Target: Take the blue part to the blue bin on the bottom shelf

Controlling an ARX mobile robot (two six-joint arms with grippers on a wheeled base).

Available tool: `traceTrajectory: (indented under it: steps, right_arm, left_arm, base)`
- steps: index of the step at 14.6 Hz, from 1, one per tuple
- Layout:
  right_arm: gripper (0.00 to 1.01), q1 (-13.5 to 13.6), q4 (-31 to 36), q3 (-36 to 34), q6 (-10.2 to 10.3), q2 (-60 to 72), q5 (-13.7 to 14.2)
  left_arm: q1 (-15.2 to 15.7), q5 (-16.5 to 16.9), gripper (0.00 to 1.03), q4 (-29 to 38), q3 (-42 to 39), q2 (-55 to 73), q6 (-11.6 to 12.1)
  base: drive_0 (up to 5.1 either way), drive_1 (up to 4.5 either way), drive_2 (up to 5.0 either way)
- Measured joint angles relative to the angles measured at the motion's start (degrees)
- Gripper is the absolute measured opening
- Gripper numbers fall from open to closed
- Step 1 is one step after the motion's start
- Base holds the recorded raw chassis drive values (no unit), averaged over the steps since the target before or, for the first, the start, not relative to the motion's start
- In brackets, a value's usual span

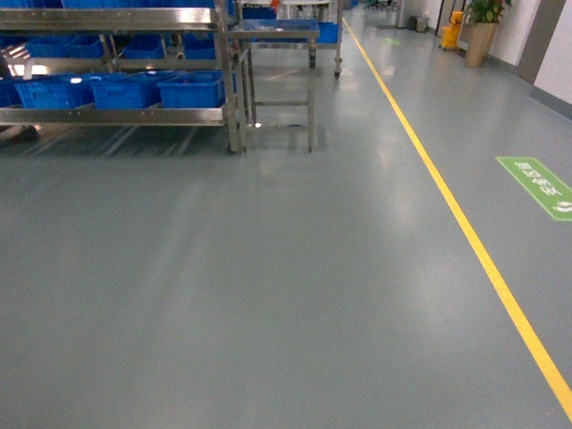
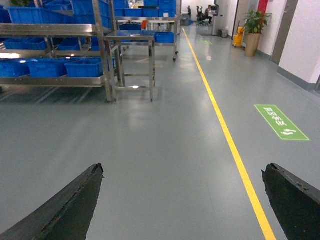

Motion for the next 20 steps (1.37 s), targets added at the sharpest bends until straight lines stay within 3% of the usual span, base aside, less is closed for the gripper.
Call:
traceTrajectory:
  steps: [20]
  right_arm:
    - [0.98,0.00,-0.07,0.00,0.00,0.02,-0.02]
  left_arm:
    - [0.00,0.04,0.43,0.00,0.00,0.13,0.00]
  base:
    - [0.0,4.22,-4.2]
